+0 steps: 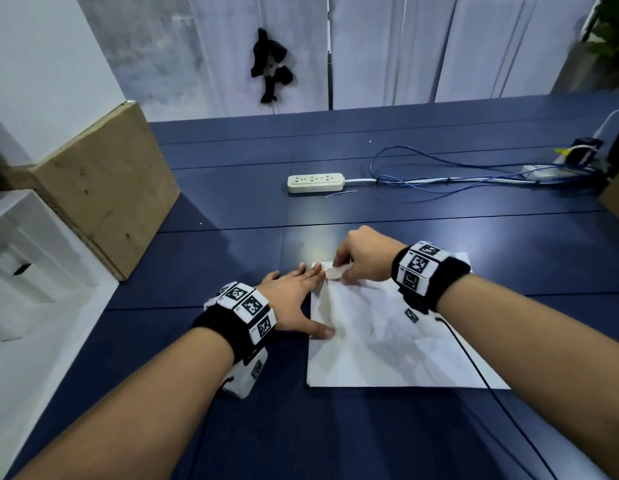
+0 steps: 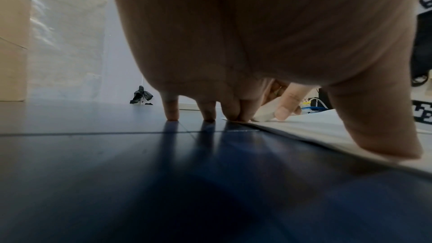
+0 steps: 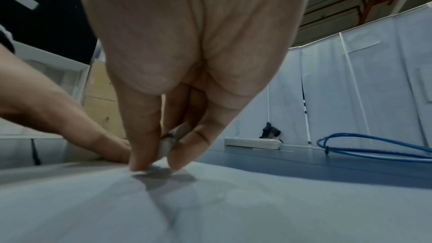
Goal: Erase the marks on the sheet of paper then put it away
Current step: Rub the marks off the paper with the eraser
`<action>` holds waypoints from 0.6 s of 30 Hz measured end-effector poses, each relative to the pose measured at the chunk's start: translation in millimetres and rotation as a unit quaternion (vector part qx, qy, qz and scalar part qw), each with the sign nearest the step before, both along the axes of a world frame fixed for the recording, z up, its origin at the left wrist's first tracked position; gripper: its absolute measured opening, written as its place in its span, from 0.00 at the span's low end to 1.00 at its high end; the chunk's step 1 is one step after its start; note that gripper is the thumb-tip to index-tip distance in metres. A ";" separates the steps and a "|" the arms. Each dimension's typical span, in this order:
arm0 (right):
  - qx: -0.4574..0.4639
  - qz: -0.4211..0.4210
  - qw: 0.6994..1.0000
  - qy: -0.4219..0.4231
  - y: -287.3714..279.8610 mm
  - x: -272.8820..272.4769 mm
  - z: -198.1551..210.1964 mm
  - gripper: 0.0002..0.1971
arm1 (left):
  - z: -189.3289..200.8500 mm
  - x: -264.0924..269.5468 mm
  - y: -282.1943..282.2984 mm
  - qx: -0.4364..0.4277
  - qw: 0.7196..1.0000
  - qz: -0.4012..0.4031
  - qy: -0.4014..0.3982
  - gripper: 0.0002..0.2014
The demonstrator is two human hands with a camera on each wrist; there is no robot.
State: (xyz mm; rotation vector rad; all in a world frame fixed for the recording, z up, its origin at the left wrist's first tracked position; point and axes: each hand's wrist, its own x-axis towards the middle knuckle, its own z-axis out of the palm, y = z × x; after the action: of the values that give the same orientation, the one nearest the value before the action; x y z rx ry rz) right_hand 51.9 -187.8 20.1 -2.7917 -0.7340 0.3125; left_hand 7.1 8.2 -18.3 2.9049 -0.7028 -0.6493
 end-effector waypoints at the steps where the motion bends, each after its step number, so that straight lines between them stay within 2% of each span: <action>1: 0.004 -0.004 1.000 -0.001 -1.5 -1.2 -1.3 0.17 | -0.1 0.1 0.2 0.001 1.000 -0.001 0.000 0.60; 6: -0.020 0.078 0.995 0.063 -5.7 -30.3 -3.5 0.16 | -1.5 1.5 0.5 0.008 1.000 -0.003 -0.010 0.61; 13: 0.008 -0.002 1.000 -0.005 -3.9 4.9 0.8 0.15 | 1.8 1.1 -0.8 0.019 1.000 -0.004 -0.002 0.61; 18: -0.009 0.082 0.995 0.055 -7.5 -26.8 -3.2 0.16 | -0.5 2.0 -0.6 0.020 1.000 -0.003 -0.007 0.61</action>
State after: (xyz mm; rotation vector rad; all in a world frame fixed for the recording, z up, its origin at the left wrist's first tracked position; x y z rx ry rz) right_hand 25.1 -195.4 16.9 -2.7100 -0.9396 0.4995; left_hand 9.1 7.5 -18.8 2.9474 -0.7101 -0.6502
